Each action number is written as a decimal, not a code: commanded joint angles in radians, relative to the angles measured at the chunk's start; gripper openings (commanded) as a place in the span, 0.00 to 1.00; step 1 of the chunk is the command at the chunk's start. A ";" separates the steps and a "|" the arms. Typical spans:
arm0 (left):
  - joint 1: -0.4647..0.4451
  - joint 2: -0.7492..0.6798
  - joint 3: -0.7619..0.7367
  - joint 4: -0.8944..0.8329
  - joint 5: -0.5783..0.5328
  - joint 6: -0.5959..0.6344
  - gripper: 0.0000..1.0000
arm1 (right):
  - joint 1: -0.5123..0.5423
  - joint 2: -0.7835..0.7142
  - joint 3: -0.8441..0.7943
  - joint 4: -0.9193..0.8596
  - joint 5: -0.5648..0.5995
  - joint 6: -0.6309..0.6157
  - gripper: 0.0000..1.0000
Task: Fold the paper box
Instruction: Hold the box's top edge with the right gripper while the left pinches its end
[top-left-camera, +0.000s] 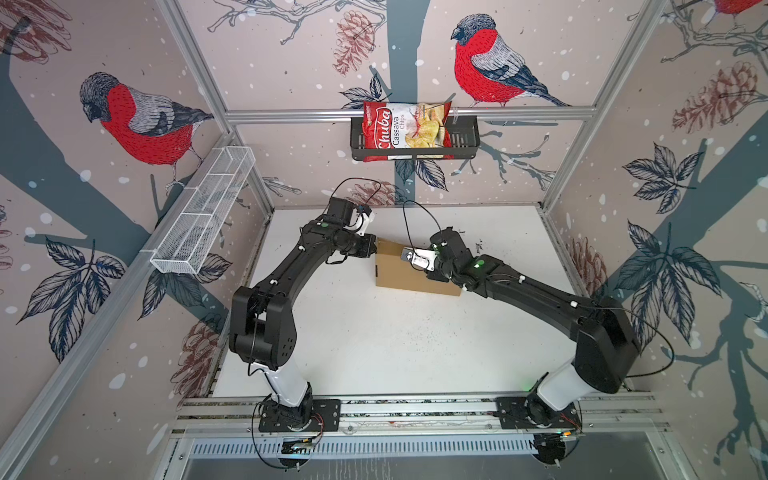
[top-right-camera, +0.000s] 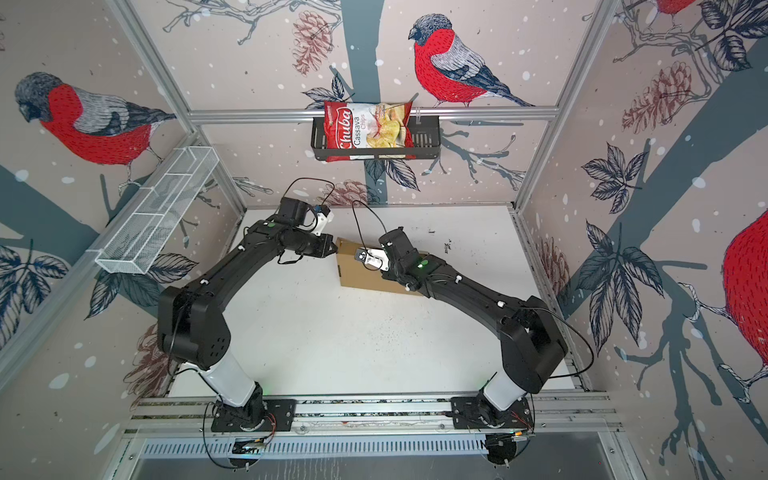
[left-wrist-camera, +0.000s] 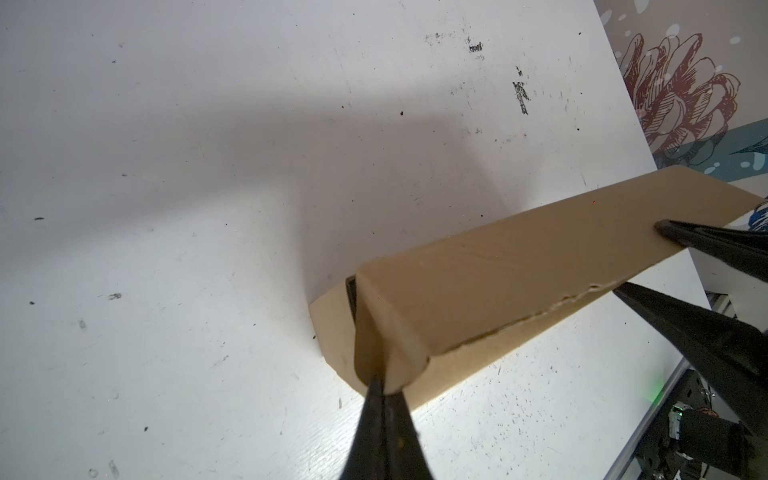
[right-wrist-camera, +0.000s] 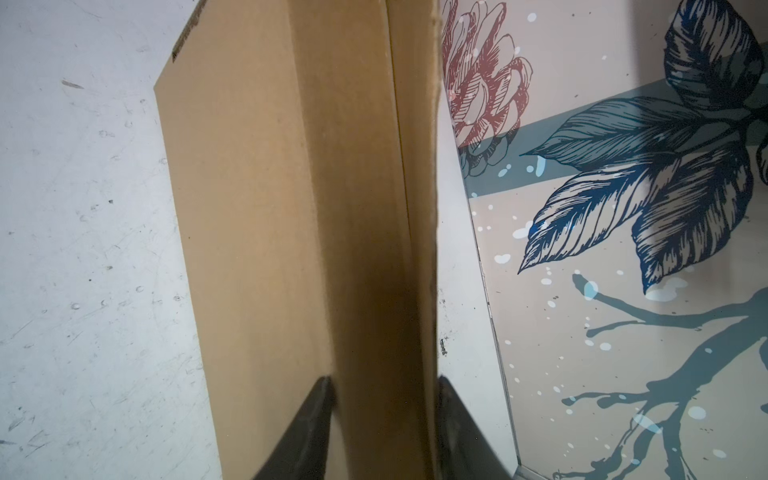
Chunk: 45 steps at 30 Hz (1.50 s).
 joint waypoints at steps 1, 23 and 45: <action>-0.007 0.019 0.010 -0.068 -0.006 -0.012 0.00 | 0.003 0.010 -0.004 -0.059 -0.008 0.011 0.38; 0.021 -0.004 0.068 -0.050 0.060 -0.014 0.21 | 0.011 0.024 -0.001 -0.063 0.007 0.010 0.35; 0.016 0.045 0.088 -0.056 0.029 -0.013 0.00 | 0.010 0.034 -0.004 -0.069 0.016 0.012 0.33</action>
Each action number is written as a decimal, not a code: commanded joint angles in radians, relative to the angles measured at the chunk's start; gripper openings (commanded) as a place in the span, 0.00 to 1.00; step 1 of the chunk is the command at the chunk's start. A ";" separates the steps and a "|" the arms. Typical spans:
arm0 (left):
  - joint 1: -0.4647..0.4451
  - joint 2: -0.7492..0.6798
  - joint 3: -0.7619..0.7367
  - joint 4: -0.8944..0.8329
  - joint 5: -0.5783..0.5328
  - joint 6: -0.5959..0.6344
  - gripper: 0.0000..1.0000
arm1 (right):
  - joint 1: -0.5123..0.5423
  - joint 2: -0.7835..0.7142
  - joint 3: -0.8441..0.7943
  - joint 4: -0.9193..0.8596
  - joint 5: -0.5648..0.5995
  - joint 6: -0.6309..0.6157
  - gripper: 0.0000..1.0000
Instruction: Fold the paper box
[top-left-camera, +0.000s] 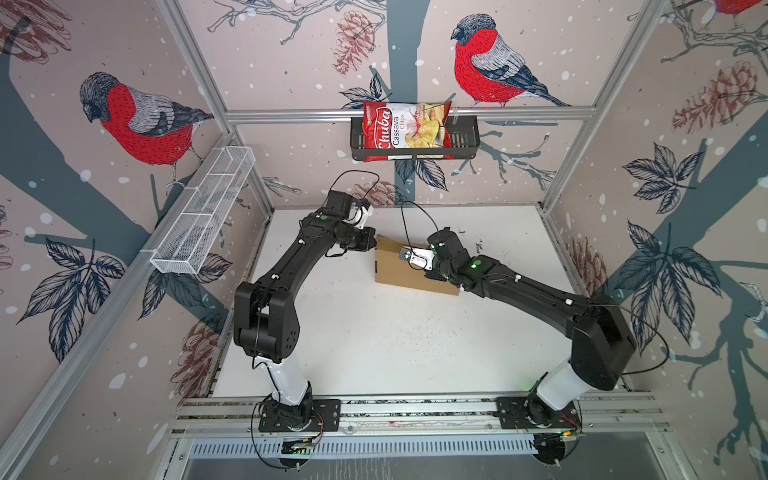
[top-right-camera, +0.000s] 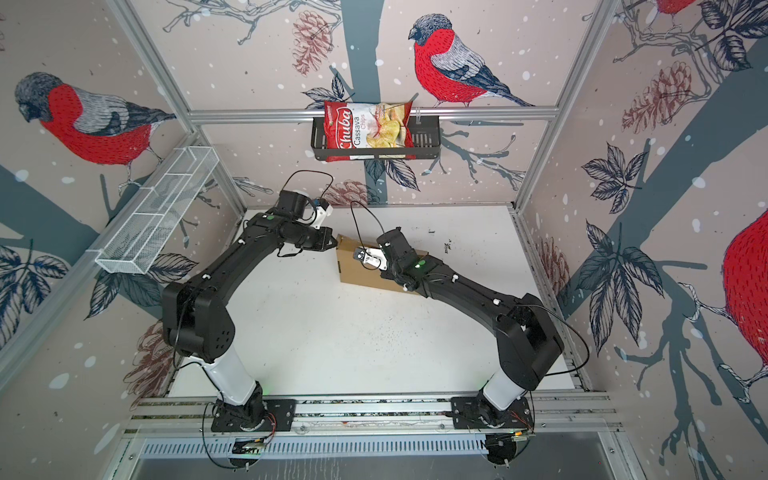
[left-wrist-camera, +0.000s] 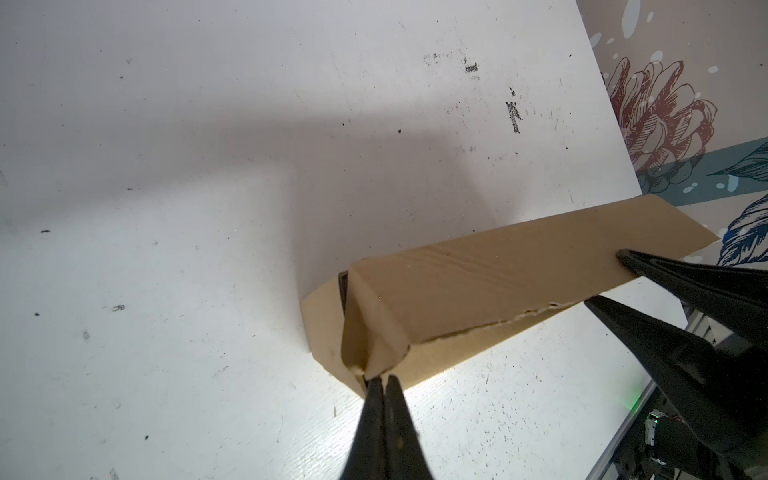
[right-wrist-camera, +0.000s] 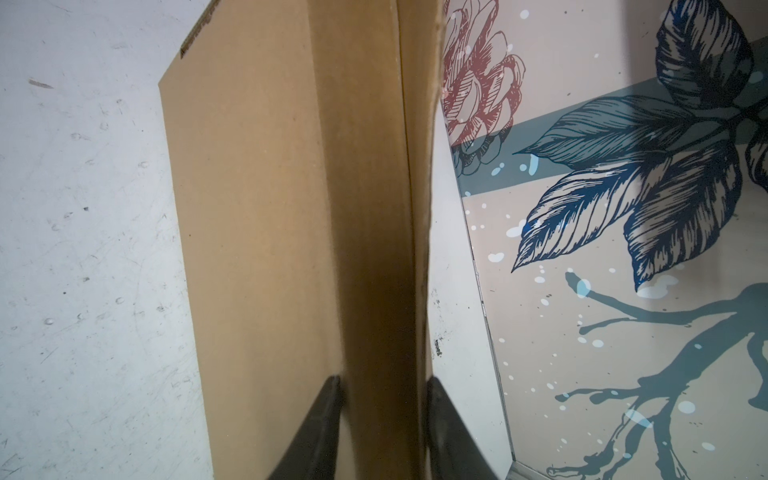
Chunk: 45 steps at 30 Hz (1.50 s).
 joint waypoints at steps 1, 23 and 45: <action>-0.008 0.000 -0.017 -0.003 0.008 0.006 0.00 | 0.001 0.011 -0.006 -0.097 -0.007 0.011 0.33; 0.015 -0.021 0.045 0.003 0.053 0.010 0.27 | 0.007 0.027 -0.006 -0.099 0.014 -0.001 0.30; -0.001 0.008 0.016 -0.018 -0.002 0.031 0.00 | 0.003 0.029 -0.010 -0.097 0.013 0.003 0.29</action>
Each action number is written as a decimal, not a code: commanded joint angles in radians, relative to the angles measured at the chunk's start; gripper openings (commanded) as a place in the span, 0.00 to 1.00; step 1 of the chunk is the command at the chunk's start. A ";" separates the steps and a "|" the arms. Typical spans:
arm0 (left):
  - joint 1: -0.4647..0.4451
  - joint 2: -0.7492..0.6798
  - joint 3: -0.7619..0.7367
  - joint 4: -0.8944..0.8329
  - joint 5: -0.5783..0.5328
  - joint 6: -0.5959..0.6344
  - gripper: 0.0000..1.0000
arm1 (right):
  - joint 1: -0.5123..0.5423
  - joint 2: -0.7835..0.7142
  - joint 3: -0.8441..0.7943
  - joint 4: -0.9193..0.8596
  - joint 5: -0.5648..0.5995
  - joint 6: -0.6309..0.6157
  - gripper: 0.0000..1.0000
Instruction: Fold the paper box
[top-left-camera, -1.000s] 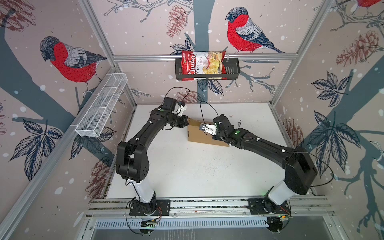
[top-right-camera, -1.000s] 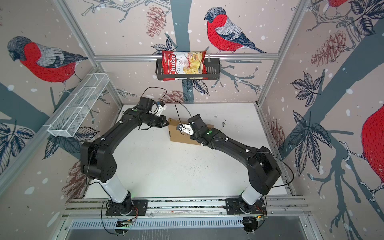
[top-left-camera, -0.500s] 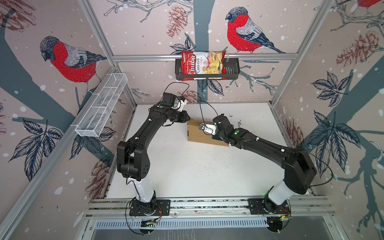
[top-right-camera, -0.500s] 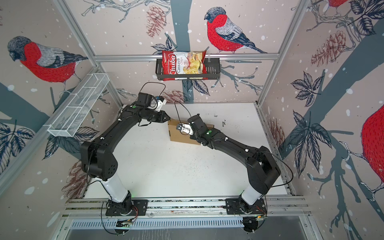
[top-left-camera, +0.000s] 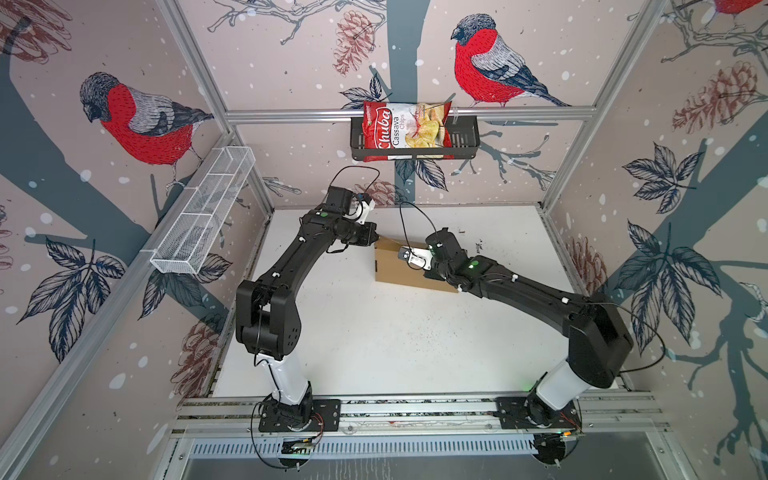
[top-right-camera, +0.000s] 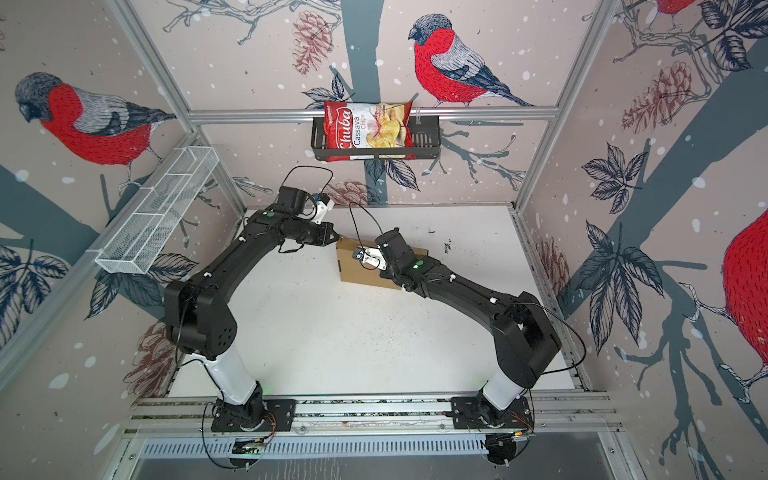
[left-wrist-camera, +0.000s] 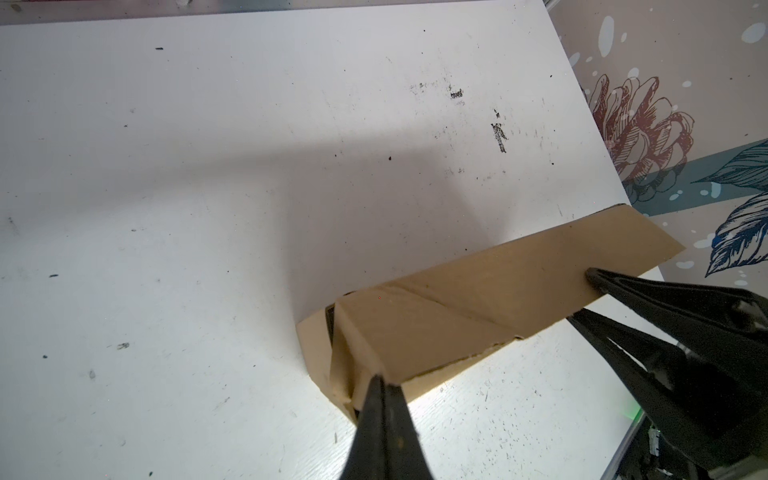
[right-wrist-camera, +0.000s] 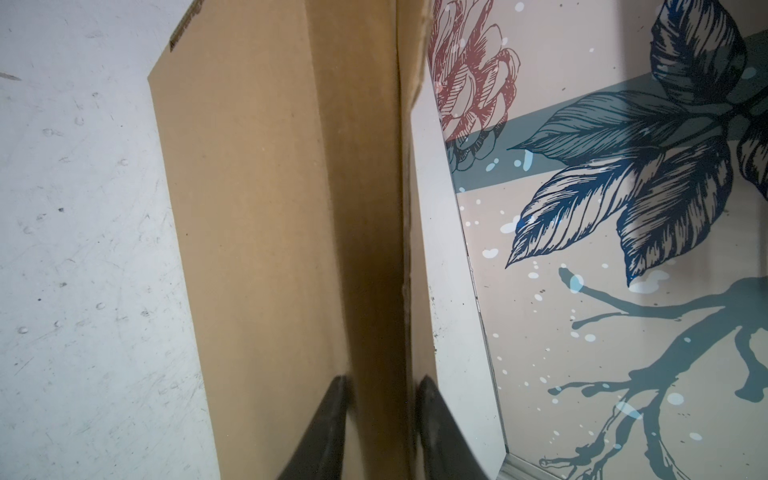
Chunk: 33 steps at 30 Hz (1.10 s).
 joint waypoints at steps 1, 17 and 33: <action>-0.001 -0.012 -0.024 -0.043 -0.019 0.014 0.00 | 0.000 0.013 -0.010 -0.117 -0.021 0.005 0.30; 0.005 -0.049 -0.088 -0.024 0.005 -0.001 0.00 | 0.002 0.022 -0.009 -0.119 -0.015 0.006 0.29; 0.021 -0.041 -0.030 0.169 0.065 -0.172 0.39 | 0.003 0.031 -0.008 -0.119 -0.012 0.008 0.28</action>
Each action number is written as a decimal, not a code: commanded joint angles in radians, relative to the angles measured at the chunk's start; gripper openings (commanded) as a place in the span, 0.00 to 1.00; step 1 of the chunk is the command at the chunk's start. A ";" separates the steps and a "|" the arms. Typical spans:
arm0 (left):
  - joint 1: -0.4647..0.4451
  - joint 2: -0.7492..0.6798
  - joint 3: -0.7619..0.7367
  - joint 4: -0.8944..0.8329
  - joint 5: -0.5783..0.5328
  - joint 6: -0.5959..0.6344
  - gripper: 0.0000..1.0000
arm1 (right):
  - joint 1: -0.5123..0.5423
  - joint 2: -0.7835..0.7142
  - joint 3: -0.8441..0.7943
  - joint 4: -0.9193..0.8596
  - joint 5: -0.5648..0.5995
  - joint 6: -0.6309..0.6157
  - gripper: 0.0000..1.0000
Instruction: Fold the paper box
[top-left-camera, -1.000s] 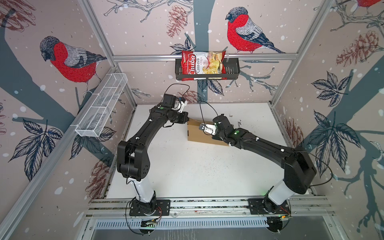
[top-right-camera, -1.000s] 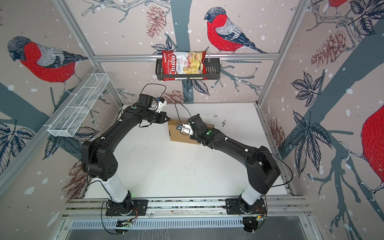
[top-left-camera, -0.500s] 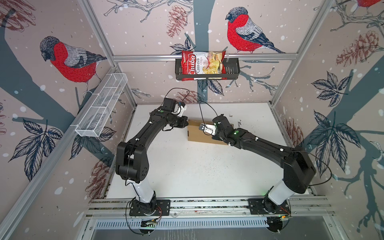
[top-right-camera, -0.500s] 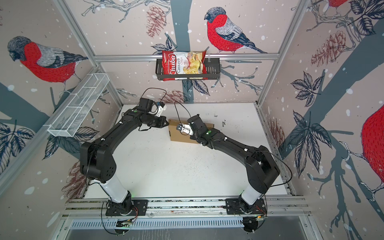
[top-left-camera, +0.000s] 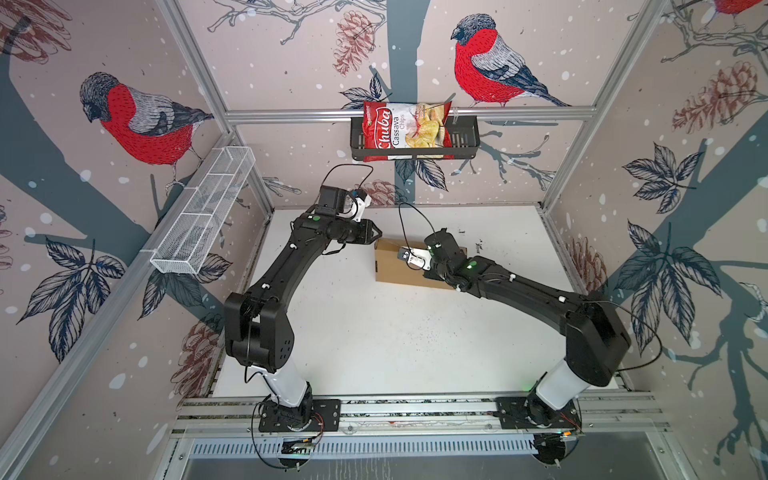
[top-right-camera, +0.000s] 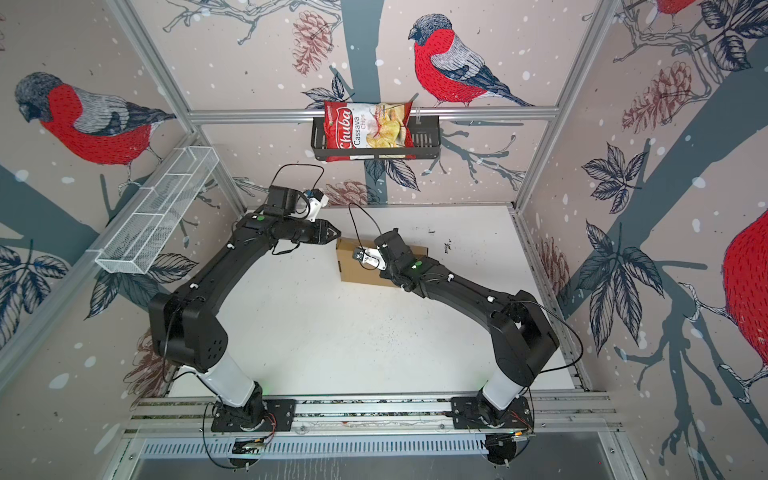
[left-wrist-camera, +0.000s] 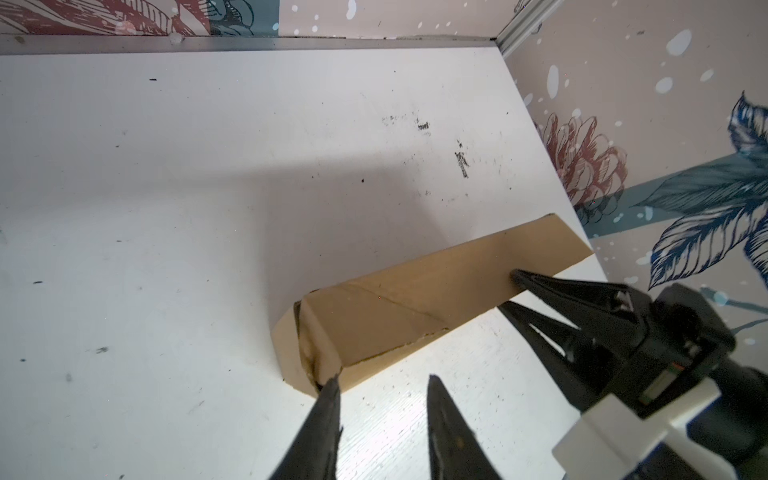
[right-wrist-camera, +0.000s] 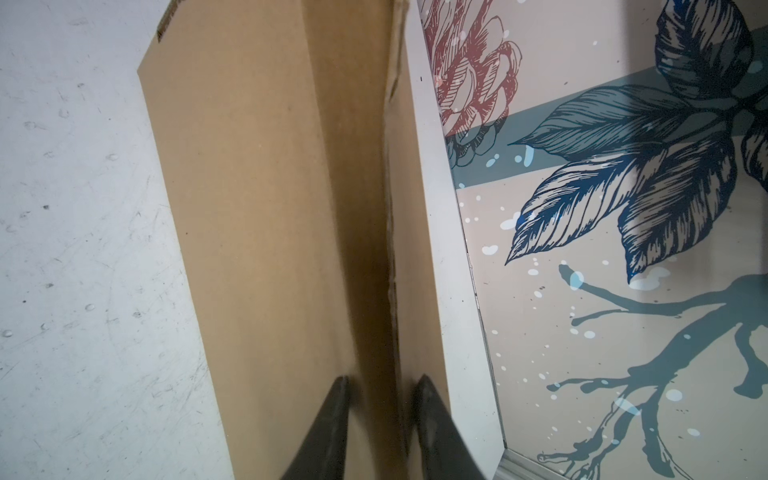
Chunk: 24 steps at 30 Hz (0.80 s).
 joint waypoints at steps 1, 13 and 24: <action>0.008 0.045 0.023 0.079 0.003 -0.081 0.41 | 0.001 0.016 -0.006 -0.126 -0.029 0.008 0.28; 0.042 0.066 -0.088 0.126 0.132 -0.111 0.30 | -0.001 0.019 -0.010 -0.119 -0.032 0.007 0.28; 0.074 0.036 -0.192 0.116 0.121 -0.085 0.26 | -0.003 0.025 -0.003 -0.124 -0.034 0.005 0.28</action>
